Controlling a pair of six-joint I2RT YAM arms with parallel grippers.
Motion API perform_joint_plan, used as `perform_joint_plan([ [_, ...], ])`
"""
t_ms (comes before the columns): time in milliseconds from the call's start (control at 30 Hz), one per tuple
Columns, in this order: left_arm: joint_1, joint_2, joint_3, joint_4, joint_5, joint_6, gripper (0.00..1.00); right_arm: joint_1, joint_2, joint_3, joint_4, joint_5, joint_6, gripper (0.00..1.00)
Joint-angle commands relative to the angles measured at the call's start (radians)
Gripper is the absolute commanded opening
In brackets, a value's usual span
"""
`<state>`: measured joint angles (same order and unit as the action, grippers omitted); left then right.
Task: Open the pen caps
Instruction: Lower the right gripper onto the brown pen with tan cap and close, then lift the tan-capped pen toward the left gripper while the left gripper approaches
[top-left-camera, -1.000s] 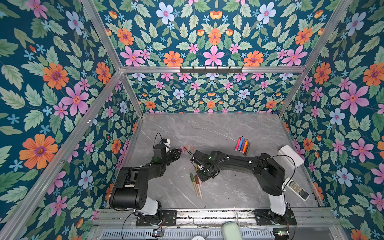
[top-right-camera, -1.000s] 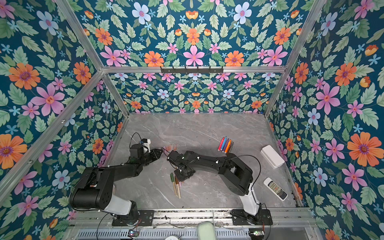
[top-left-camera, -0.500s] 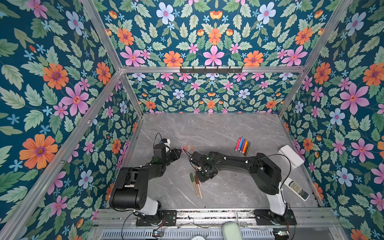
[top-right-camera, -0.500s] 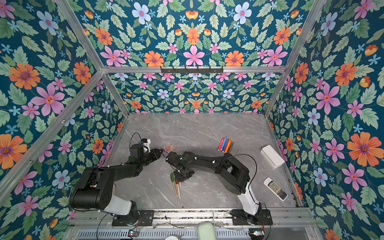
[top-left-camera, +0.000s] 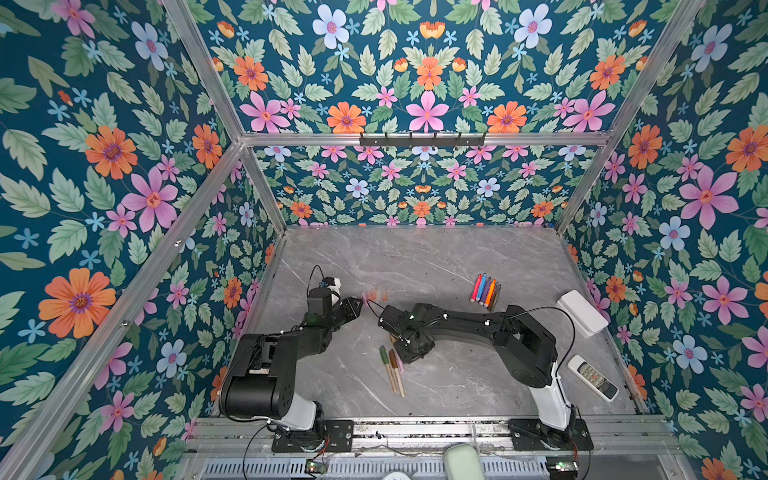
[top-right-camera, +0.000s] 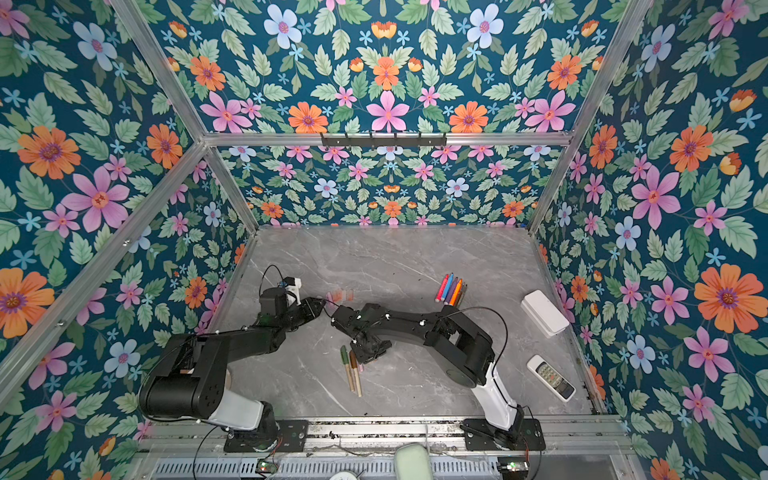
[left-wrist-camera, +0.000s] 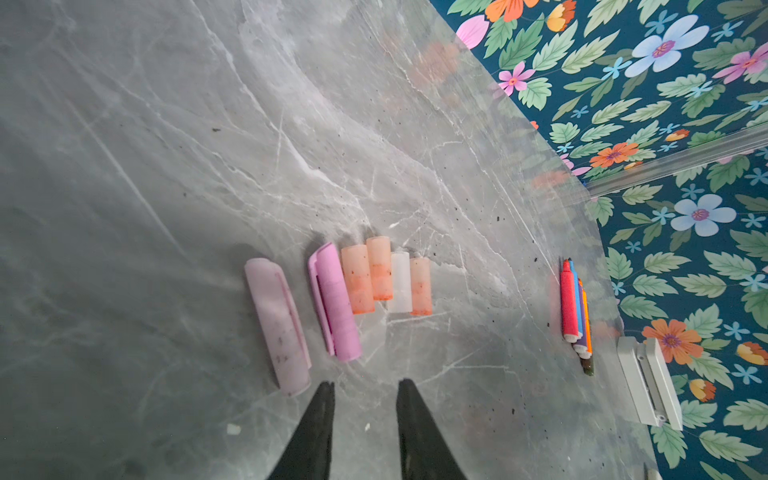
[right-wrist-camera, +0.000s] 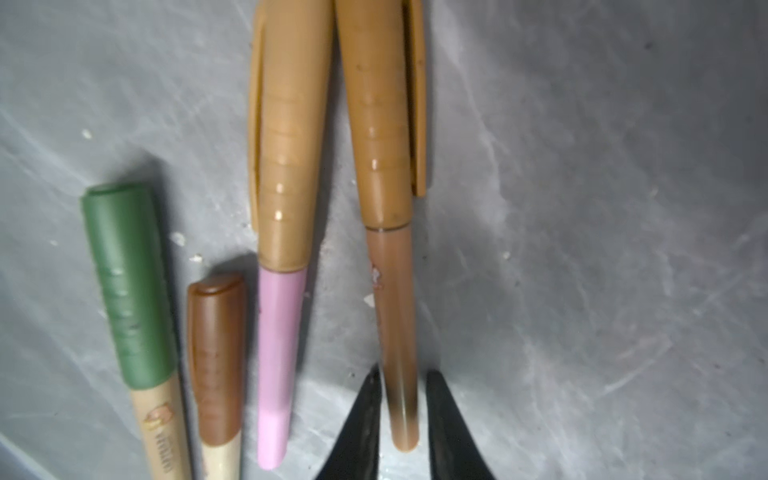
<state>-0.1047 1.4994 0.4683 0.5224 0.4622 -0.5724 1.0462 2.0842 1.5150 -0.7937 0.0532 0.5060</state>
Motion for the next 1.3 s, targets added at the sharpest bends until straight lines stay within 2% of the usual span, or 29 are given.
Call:
perform_joint_plan([
  [0, 0.002, -0.001, 0.003, 0.002, 0.003, 0.012, 0.3, 0.001, 0.009, 0.004, -0.006, -0.018, 0.012, 0.22],
  [133, 0.003, -0.002, 0.005, 0.002, 0.004, 0.014, 0.3, -0.003, 0.02, 0.0, -0.005, -0.022, 0.02, 0.16],
  [233, 0.002, -0.002, 0.005, 0.002, 0.004, 0.014, 0.3, -0.024, 0.007, -0.025, 0.013, -0.043, 0.033, 0.04],
  [300, 0.002, -0.005, 0.005, -0.005, 0.0, 0.023, 0.3, -0.044, -0.012, -0.05, 0.025, -0.049, 0.042, 0.0],
  [433, 0.002, -0.036, -0.003, -0.036, -0.025, 0.04, 0.3, -0.079, -0.058, -0.084, 0.034, -0.048, 0.031, 0.0],
  [533, 0.002, -0.06, -0.029, -0.012, -0.01, 0.004, 0.3, -0.108, -0.1, -0.097, 0.026, -0.038, 0.009, 0.0],
  [733, -0.021, -0.089, -0.121, 0.207, 0.149, -0.225, 0.3, -0.125, -0.184, -0.149, 0.155, -0.157, -0.037, 0.0],
  [800, -0.045, -0.092, -0.147, 0.283, 0.194, -0.306, 0.3, -0.125, -0.187, -0.163, 0.189, -0.19, -0.03, 0.0],
  [933, -0.109, -0.096, -0.161, 0.328, 0.228, -0.397, 0.31, -0.125, -0.198, -0.202, 0.245, -0.217, -0.017, 0.0],
  [1267, -0.28, -0.093, -0.141, 0.312, 0.174, -0.438, 0.33, -0.126, -0.267, -0.265, 0.279, -0.213, -0.021, 0.0],
])
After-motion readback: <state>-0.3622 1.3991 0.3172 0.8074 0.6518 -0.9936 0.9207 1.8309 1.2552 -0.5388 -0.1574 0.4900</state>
